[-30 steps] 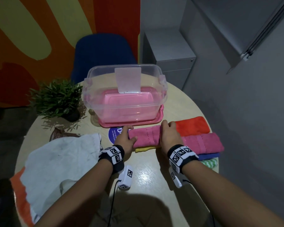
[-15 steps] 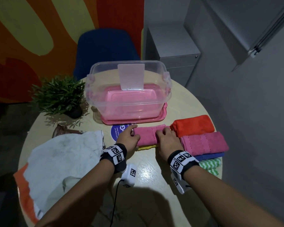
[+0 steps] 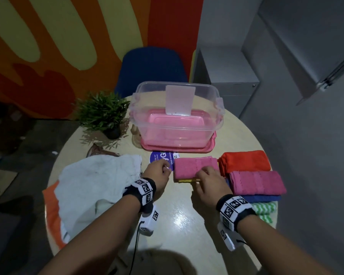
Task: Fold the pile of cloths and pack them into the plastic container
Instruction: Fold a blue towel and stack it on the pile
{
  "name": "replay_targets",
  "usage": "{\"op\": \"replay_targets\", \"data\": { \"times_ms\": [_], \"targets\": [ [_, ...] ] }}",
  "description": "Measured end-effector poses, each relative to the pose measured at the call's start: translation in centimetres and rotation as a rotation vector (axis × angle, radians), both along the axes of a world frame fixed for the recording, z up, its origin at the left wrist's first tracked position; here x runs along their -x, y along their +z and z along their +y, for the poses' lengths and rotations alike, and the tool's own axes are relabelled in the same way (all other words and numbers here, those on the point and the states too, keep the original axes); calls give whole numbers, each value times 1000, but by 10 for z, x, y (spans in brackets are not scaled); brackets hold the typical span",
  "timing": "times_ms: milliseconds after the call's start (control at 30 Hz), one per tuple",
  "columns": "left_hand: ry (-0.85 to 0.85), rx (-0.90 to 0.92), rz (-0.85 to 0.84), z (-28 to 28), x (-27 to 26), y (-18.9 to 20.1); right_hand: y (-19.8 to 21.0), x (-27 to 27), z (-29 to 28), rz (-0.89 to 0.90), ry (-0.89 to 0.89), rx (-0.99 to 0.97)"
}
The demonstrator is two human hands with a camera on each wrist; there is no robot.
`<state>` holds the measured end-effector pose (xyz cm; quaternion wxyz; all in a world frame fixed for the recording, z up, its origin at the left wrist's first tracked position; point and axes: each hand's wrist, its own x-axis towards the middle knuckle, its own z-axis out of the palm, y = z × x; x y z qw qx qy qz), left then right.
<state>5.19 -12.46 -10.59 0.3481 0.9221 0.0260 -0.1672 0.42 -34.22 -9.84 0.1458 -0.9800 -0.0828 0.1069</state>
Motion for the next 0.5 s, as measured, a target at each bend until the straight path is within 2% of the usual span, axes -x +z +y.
{"op": "replay_targets", "data": {
  "times_ms": [67,200,367,433,500],
  "targets": [
    [-26,-23,-18,22,9,7,-6,12,-1,58,95,-11],
    [56,-80,-55,80,24,28,-14,35,12,162,174,-21],
    [68,-322,-72,151,58,41,-22,59,34,286,210,-55],
    [-6,-495,-45,168,75,38,-23,68,42,342,241,-71],
    [-121,-667,60,174,90,32,-22,74,50,387,269,-68]
  ]
}}
